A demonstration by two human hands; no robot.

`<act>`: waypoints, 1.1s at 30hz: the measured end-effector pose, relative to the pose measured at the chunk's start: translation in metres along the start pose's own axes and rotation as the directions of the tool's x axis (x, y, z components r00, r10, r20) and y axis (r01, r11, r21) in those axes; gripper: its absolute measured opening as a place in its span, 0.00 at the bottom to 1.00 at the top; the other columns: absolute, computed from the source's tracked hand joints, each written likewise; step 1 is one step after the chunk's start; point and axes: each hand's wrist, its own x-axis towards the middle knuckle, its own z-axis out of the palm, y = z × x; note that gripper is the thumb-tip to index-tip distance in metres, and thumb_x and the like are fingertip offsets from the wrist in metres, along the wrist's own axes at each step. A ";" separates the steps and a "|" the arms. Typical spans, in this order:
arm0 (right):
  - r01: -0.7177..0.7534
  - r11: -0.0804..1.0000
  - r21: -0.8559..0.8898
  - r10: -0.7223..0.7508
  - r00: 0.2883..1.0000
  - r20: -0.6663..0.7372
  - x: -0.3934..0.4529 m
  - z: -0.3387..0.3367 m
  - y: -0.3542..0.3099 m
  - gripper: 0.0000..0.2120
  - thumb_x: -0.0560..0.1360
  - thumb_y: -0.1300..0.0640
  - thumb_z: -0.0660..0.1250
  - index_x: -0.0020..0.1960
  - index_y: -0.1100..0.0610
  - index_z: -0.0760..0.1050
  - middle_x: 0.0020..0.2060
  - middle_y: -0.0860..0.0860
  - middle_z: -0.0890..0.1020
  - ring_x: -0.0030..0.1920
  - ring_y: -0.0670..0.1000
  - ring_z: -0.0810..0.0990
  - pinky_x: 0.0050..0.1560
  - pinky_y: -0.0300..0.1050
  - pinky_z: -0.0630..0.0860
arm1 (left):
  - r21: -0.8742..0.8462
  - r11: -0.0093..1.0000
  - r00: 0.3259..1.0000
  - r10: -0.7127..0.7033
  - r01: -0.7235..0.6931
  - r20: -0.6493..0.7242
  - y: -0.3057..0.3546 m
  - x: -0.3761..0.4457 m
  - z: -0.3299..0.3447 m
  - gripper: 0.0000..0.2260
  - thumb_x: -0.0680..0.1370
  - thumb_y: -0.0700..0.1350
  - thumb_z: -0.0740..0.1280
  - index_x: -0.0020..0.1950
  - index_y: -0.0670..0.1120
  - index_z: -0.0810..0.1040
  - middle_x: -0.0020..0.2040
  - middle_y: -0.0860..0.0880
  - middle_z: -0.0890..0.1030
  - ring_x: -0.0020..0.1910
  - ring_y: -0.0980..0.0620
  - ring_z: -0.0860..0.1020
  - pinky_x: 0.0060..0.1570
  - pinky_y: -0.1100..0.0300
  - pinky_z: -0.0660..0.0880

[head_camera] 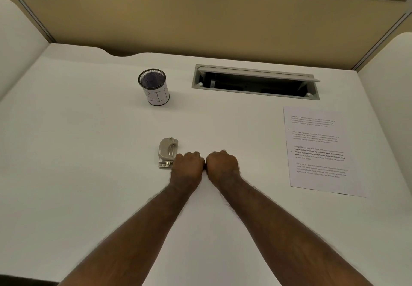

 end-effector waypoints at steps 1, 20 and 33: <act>-0.005 1.000 -0.002 0.005 1.000 0.003 0.001 -0.001 -0.002 0.09 0.75 0.64 0.60 0.50 0.57 0.78 0.51 0.53 0.81 0.57 0.55 0.76 0.41 0.45 0.68 | 0.001 1.000 0.999 0.010 -0.010 -0.039 0.000 0.000 0.000 0.08 0.64 0.39 0.67 0.27 0.50 0.76 0.26 0.51 0.73 0.25 0.49 0.72 0.30 0.58 0.58; -0.058 0.998 0.017 0.058 0.998 0.039 0.008 0.003 -0.012 0.09 0.76 0.60 0.60 0.50 0.56 0.78 0.50 0.51 0.83 0.52 0.54 0.81 0.44 0.44 0.70 | 0.000 0.997 0.973 0.081 -0.083 -0.216 -0.001 -0.003 0.012 0.08 0.58 0.34 0.68 0.29 0.45 0.72 0.27 0.48 0.73 0.24 0.48 0.70 0.29 0.59 0.58; -0.215 0.687 0.694 0.301 0.954 -0.002 0.036 -0.032 0.047 0.12 0.62 0.49 0.66 0.34 0.57 0.79 0.32 0.48 0.84 0.37 0.50 0.82 0.43 0.48 0.81 | -0.405 0.897 0.929 -0.288 0.178 -0.230 -0.036 0.020 -0.016 0.07 0.72 0.37 0.62 0.41 0.48 0.75 0.40 0.47 0.76 0.37 0.45 0.76 0.36 0.53 0.73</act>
